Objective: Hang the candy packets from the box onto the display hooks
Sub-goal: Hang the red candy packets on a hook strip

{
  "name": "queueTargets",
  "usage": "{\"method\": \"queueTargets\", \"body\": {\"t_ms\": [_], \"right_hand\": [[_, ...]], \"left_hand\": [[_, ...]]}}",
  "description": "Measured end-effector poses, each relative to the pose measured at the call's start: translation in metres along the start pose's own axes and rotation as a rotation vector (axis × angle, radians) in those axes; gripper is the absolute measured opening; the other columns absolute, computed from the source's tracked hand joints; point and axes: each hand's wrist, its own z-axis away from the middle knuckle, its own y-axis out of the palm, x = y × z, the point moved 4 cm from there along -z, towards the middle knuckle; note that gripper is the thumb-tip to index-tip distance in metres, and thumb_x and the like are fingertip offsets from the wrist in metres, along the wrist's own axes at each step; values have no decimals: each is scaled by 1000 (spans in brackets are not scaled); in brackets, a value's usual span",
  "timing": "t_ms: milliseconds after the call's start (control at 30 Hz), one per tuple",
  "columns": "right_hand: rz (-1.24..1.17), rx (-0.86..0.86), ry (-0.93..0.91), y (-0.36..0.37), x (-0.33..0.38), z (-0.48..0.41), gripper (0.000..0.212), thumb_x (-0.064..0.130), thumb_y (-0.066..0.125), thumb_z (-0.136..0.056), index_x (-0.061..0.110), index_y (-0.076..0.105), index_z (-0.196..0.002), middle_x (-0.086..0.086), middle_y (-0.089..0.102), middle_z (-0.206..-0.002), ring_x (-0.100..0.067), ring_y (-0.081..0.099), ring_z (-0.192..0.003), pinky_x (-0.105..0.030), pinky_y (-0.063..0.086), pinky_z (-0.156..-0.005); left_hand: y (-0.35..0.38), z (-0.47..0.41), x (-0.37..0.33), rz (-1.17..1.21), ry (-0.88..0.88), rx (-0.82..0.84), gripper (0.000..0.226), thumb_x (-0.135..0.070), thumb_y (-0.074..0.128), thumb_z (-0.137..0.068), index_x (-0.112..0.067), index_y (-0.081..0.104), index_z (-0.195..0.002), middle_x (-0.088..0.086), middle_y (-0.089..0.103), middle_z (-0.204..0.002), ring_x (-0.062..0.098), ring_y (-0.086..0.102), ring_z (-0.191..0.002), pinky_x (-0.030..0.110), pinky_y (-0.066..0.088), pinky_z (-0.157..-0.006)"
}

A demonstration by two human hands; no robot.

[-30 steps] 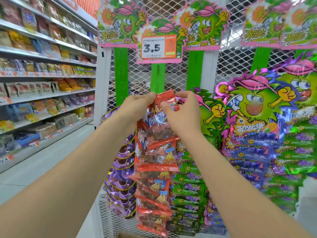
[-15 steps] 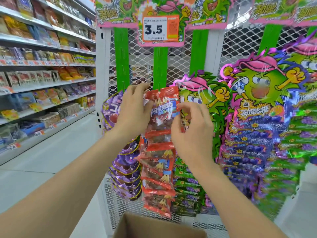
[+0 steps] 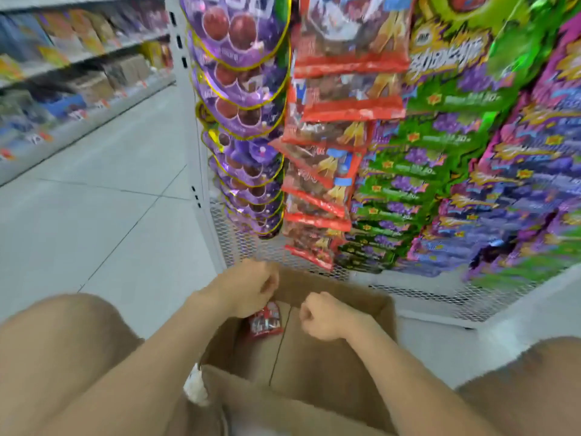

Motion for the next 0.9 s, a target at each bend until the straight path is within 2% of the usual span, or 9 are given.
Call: {"method": "queueTargets", "body": {"t_ms": [67, 133, 267, 400, 467, 567, 667, 767, 900], "right_hand": [[-8, 90, 103, 45, -25, -24, 26, 18, 56, -99, 2, 72, -111, -15, 73, -116, -34, 66, -114, -35, 46, -106], [-44, 105, 191, 80, -43, -47, 27, 22, 56, -102, 2, 68, -117, -17, 68, -126, -35, 63, -120, -34, 48, -94], [-83, 40, 303, 131, -48, -97, 31, 23, 53, -106, -1, 61, -124, -22, 62, -133, -39, 58, -128, -36, 47, -94], [-82, -55, 259, 175, -35, -149, 61, 17, 63, -98, 13, 41, -154, -22, 49, -150, -41, 54, -134, -41, 49, -105], [76, -29, 94, 194, -24, -172, 88, 12, 66, -93, 31, 19, -165, -22, 16, -169, -44, 30, -152, -45, 37, -121], [340, 54, -19, 217, -21, -199, 84, 19, 61, -99, 43, 14, -165, -23, -12, -172, -48, -5, -159, -54, 16, -129], [384, -48, 69, 216, -27, -204, 59, 23, 48, -106, 36, 30, -161, -26, 16, -167, -48, 22, -153, -55, 30, -121], [287, -190, 109, 202, -41, -192, 52, 9, 53, -100, 20, 42, -150, -19, 43, -152, -42, 55, -131, -48, 52, -97], [-340, -325, 105, 170, -59, -166, 42, 7, 60, -84, 33, 47, -113, -1, 65, -107, -28, 66, -89, -35, 49, -70]], "left_hand": [[42, -1, 25, -12, -114, 95, 14, -17, 55, -93, -25, 59, -83, -1, 66, -89, 32, 67, -97, 38, 55, -81], [73, 0, 41, 27, -194, 111, 15, -21, 54, -95, -26, 58, -82, 2, 69, -97, 34, 66, -102, 41, 53, -83], [114, 7, 74, -145, -354, -105, 26, -27, 62, -93, -25, 64, -119, 7, 56, -127, 36, 51, -119, 50, 42, -98], [141, 6, 103, -9, -481, -221, 44, -12, 66, -85, -12, 58, -128, 17, 51, -123, 39, 52, -105, 51, 49, -84], [145, 2, 112, 66, -501, -259, 42, -7, 65, -86, -8, 57, -127, 18, 50, -120, 39, 53, -101, 52, 51, -81], [148, -2, 118, 104, -492, -301, 37, -4, 63, -87, -8, 59, -124, 17, 50, -119, 37, 53, -101, 49, 50, -82], [153, -3, 122, 108, -476, -315, 34, -4, 63, -88, -10, 62, -121, 16, 50, -119, 36, 52, -102, 49, 51, -84], [153, -2, 122, 104, -479, -343, 27, -3, 66, -89, -11, 68, -115, 16, 52, -120, 35, 53, -104, 43, 50, -83], [146, -7, 113, 84, -451, -405, 23, 3, 68, -87, -14, 71, -102, 13, 55, -118, 34, 52, -107, 45, 53, -82]]}}
